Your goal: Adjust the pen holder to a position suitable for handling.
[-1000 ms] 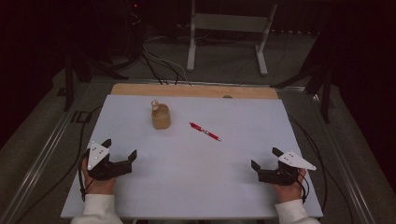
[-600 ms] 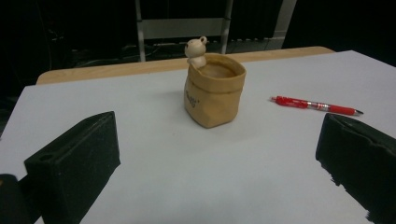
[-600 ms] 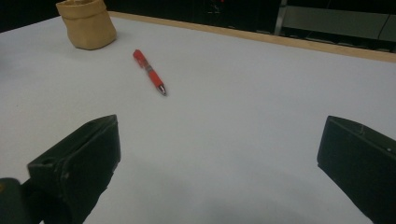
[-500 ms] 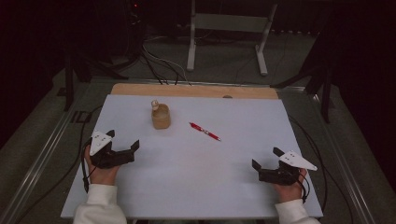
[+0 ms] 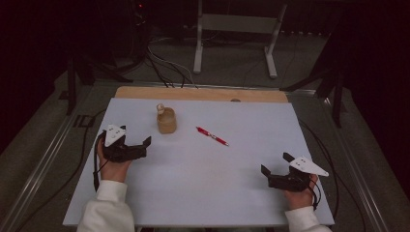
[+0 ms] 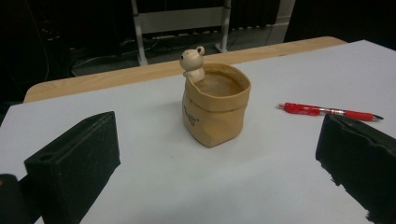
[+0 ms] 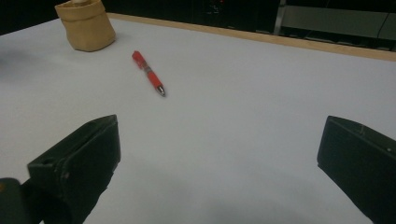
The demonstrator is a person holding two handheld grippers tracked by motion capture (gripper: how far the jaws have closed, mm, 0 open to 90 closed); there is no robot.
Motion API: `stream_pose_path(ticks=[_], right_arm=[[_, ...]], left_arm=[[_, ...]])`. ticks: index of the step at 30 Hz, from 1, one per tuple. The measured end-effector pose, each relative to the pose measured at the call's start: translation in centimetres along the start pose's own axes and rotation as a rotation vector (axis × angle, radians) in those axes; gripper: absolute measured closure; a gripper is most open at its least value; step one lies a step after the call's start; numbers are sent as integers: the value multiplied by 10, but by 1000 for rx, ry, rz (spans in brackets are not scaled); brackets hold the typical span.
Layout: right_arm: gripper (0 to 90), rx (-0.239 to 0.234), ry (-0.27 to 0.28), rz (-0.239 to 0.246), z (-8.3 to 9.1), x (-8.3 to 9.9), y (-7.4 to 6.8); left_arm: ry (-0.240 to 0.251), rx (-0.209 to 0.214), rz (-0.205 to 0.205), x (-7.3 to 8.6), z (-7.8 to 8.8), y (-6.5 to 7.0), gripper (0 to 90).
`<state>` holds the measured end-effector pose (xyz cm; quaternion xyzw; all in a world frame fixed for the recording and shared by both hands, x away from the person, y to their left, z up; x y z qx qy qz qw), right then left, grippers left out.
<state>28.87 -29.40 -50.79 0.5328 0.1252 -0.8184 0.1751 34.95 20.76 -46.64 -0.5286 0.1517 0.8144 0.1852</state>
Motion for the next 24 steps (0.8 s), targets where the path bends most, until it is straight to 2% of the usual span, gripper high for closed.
stream_pose_path(ticks=[13,24], right_arm=[[0,0,-1,-10,0,0,1],[0,1,-1,-11,0,0,1]], left_arm=[[-10,-1,18,-12,-21,-3,2],[-28,-16,6,-25,-37,-6,3]])
Point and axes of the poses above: each handheld gripper's, and its own axes: z roughly backward along the jaws, x roughly out of its underside, y roughly to its right, the point moved 3 cm from there along -z, roughly forward along the jaws, and after that the axes turned 4 degrees about x, right-handed, at the moved point
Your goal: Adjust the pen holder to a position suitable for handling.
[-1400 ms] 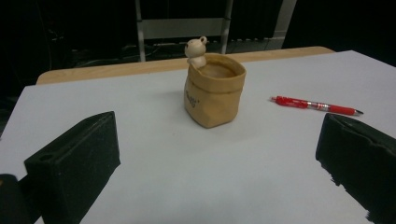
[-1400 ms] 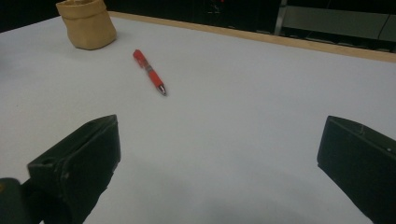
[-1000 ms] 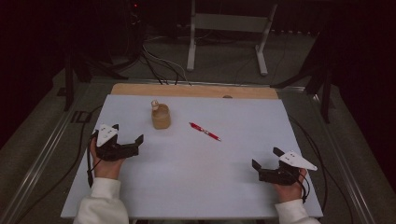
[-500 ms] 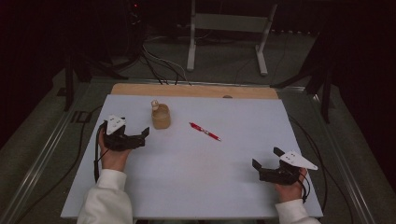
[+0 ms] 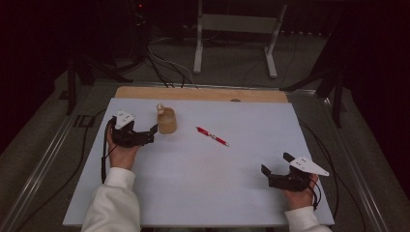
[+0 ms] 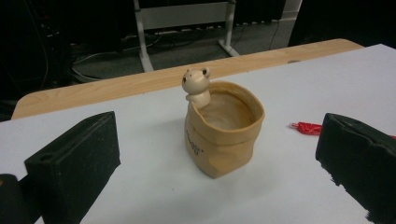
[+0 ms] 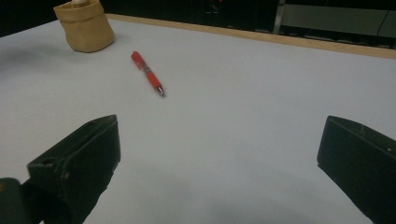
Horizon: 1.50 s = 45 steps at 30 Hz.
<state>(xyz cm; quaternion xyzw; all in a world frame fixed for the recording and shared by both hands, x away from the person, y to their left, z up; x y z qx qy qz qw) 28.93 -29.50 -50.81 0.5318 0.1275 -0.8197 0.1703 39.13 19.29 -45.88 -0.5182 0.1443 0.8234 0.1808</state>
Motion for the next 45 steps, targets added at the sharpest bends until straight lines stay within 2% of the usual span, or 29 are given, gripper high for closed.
stream_pose_path(ticks=[19,24,28,30,32,37,38,42,45], right_arm=[[0,0,0,-2,-1,0,0],[0,-1,0,-1,-1,0,0],[0,-1,0,-1,-1,0,0],[0,-2,0,-2,-1,0,0],[0,-2,0,-1,-1,0,0],[0,-2,1,-1,-1,-1,0],[0,-2,2,-1,-1,-1,0],[0,-2,1,-2,0,-1,0],[0,-1,2,1,0,-1,0]], left_arm=[[-54,-42,22,-8,-42,-8,8],[-97,-65,51,-5,-51,-11,43],[-132,-65,80,-3,-59,-12,64],[-148,-81,93,-3,-63,-12,73],[-166,-94,111,-3,-68,-12,103],[-191,-101,110,-1,-77,-10,177],[-192,-99,111,-1,-79,-10,219],[-206,-69,129,2,-84,-12,385],[-202,-28,149,4,-85,-12,480]])
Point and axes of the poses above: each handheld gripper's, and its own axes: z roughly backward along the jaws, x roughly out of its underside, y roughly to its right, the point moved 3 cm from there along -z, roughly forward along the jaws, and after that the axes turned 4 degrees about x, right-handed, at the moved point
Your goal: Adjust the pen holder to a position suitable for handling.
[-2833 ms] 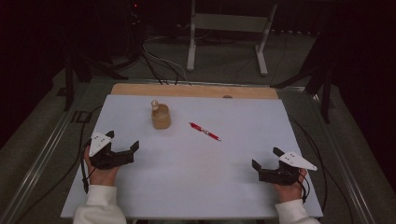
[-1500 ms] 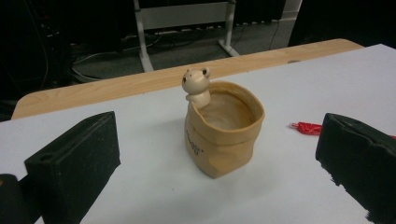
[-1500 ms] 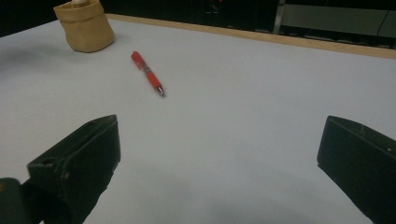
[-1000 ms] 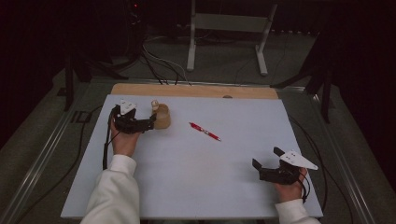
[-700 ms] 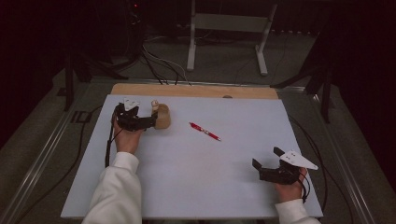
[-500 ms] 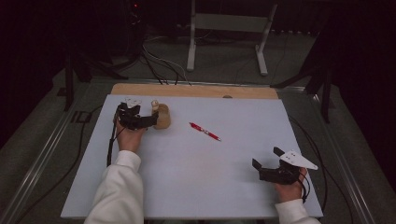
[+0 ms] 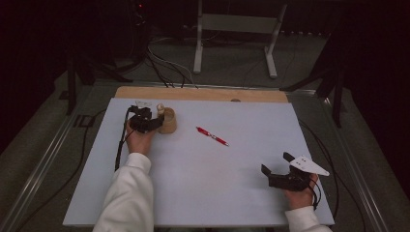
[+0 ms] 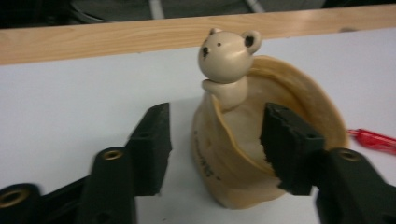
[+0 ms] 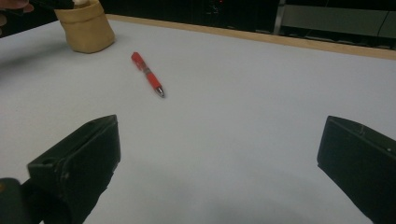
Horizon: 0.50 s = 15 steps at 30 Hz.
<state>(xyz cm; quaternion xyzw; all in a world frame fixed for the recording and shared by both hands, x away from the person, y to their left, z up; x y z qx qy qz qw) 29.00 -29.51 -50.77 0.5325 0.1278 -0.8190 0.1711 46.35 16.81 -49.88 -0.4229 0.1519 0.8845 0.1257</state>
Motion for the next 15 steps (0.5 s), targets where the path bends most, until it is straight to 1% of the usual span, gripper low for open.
stream_pose_path(ticks=[3,4,5,6,7,9,11,13,14,15], right_arm=[[0,0,-3,-1,0,0,0],[0,1,-3,-1,0,0,0],[0,2,-2,0,0,0,0],[0,1,-1,0,0,0,0],[0,2,-1,0,0,0,0],[0,2,-2,0,0,0,0],[0,4,-1,0,0,0,0],[0,4,-3,-1,0,0,0],[0,4,-4,-2,0,0,0],[0,4,-5,-1,0,0,0]], left_arm=[[-25,21,-8,0,-1,3,574],[-45,19,-26,1,-2,5,596],[-67,16,-41,3,-4,6,594],[-89,4,-58,6,-5,6,603],[-108,-2,-70,9,-7,7,633],[-108,1,-76,13,-8,7,703],[-91,-11,-57,14,-8,7,755],[-77,-4,-48,13,-6,7,815],[-80,-12,-60,13,-6,8,822],[-79,-13,-59,13,-6,8,824]])
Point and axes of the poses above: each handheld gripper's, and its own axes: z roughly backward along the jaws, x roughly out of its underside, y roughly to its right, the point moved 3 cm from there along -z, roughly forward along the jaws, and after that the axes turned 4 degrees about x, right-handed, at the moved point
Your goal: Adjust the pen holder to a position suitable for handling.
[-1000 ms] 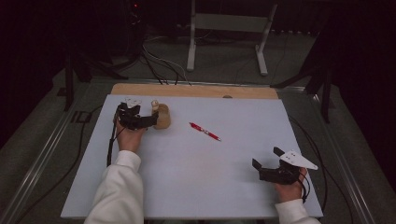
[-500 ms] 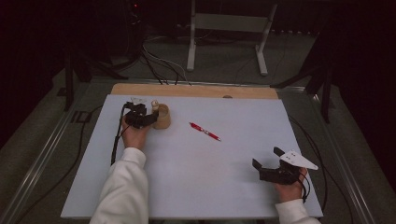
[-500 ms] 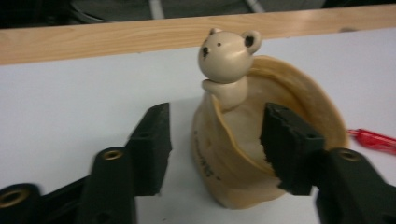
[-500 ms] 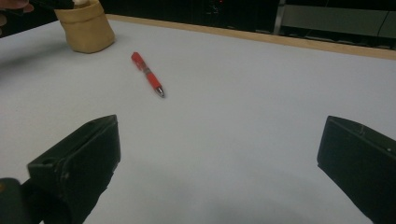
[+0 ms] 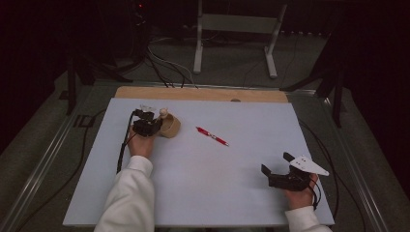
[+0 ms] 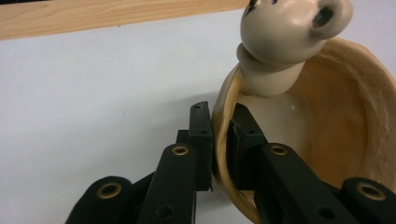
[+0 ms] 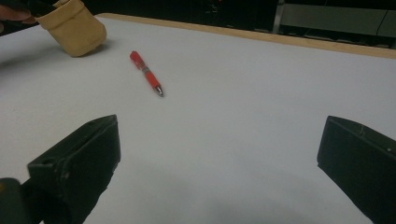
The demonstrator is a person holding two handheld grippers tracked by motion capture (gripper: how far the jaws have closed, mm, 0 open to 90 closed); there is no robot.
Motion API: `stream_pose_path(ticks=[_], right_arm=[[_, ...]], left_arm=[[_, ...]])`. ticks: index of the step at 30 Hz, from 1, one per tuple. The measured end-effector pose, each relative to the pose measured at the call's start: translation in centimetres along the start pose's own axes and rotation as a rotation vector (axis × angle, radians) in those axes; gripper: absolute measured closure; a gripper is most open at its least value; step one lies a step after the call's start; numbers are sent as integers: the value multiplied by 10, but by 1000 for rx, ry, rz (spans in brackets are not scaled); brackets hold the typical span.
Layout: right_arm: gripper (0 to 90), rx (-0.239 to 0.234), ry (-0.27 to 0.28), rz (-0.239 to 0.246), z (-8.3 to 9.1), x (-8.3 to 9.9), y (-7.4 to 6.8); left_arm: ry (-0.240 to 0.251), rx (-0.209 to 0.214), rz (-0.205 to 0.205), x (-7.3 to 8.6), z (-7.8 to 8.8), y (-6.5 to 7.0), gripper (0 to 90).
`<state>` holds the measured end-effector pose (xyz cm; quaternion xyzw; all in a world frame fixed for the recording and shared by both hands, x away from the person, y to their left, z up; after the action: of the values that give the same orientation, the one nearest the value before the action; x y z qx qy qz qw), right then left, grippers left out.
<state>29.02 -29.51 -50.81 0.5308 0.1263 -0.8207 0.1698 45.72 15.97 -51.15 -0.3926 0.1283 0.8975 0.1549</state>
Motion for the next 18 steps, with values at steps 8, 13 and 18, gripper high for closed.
stream_pose_path(ticks=[8,13,18], right_arm=[[0,2,3,0,0,0,1],[0,3,3,1,1,0,1],[0,3,3,0,1,0,1]], left_arm=[[-8,3,-2,0,3,0,828],[-8,25,-16,1,7,3,828],[-3,40,-37,-1,14,8,828]])
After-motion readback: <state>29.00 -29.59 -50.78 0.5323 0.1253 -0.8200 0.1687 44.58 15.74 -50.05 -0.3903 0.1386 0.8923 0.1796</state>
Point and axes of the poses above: each handheld gripper's, and its own axes: z roughly backward along the jaws, x roughly out of its underside, y roughly to its right, the point moved 3 cm from there along -z, roughly forward along the jaws, and after that the axes turned 4 degrees about x, right-handed, at the moved point
